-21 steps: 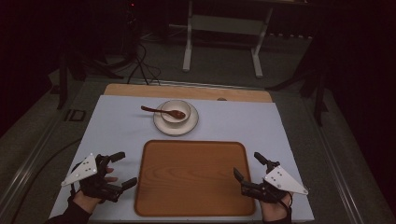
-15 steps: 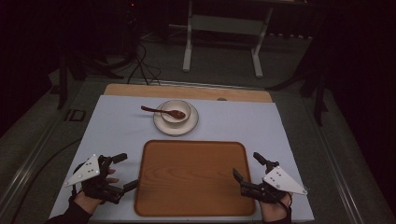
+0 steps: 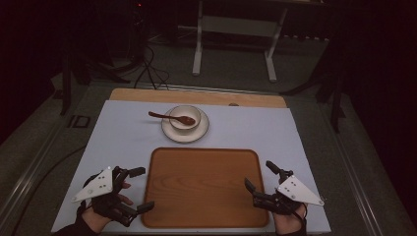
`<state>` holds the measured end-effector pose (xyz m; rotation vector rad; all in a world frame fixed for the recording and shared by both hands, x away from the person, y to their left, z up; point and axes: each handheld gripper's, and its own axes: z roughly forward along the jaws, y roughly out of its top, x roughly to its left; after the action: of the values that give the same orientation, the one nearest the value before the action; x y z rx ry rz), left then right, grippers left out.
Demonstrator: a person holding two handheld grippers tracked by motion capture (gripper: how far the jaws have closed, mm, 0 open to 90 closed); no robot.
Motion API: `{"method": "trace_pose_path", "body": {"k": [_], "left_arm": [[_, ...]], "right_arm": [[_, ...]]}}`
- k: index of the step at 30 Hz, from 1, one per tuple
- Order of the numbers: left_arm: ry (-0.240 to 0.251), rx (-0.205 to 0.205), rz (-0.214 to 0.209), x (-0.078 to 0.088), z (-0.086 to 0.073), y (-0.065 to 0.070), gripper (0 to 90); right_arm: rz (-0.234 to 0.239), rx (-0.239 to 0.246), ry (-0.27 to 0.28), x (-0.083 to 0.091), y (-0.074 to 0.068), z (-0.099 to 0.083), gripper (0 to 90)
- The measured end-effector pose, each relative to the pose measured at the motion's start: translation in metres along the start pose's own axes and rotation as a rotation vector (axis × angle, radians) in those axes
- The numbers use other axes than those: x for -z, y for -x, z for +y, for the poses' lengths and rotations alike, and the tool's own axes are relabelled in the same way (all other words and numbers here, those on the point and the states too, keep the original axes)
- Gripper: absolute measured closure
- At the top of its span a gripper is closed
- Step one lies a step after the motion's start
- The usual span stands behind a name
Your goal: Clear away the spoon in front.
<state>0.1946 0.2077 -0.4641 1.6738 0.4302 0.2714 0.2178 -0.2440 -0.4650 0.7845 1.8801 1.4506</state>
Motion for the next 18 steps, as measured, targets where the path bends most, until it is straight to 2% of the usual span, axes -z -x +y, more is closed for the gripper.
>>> {"method": "trace_pose_path", "body": {"k": [2,3,4,5,6,9,10,12,13,15,17,18], "left_arm": [[0.019,0.006,-0.038,-0.002,0.013,0.005,0.0],[0.019,0.006,-0.038,-0.002,0.013,0.005,0.0],[0.01,-0.038,-0.02,-0.004,0.021,0.009,0.0],[0.01,-0.038,-0.02,-0.004,0.021,0.009,0.0],[0.023,-0.062,-0.024,-0.006,0.027,0.012,0.0],[0.029,-0.062,-0.042,-0.007,0.035,0.012,0.0],[0.039,-0.043,-0.061,-0.008,0.043,0.01,0.0],[0.049,-0.029,-0.069,-0.008,0.047,0.008,0.0],[0.072,-0.014,-0.06,-0.008,0.054,0.004,0.0],[0.078,-0.003,-0.056,-0.007,0.058,0.001,0.0],[0.095,0.028,-0.049,-0.006,0.066,-0.007,0.0],[0.095,0.028,-0.049,-0.006,0.066,-0.007,0.0]], "right_arm": [[0.005,0.004,0.0,0.0,-0.002,0.001,13.6],[0.008,0.003,-0.002,0.0,-0.002,0.001,13.6],[0.01,0.004,-0.001,0.0,-0.003,0.001,13.6],[0.012,0.004,-0.001,0.0,-0.003,0.002,13.6],[0.015,0.003,0.003,0.0,-0.004,0.002,13.6],[0.023,0.004,0.007,0.0,-0.006,0.003,13.6],[0.027,0.005,0.008,0.0,-0.007,0.003,13.6],[0.035,0.008,0.007,-0.001,-0.009,0.004,13.6],[0.037,0.008,0.008,-0.001,-0.009,0.004,13.6],[0.038,0.011,0.01,-0.001,-0.009,0.004,13.6],[0.039,0.012,0.013,-0.001,-0.009,0.005,13.6],[0.039,0.011,0.014,0.0,-0.009,0.005,13.6]]}}
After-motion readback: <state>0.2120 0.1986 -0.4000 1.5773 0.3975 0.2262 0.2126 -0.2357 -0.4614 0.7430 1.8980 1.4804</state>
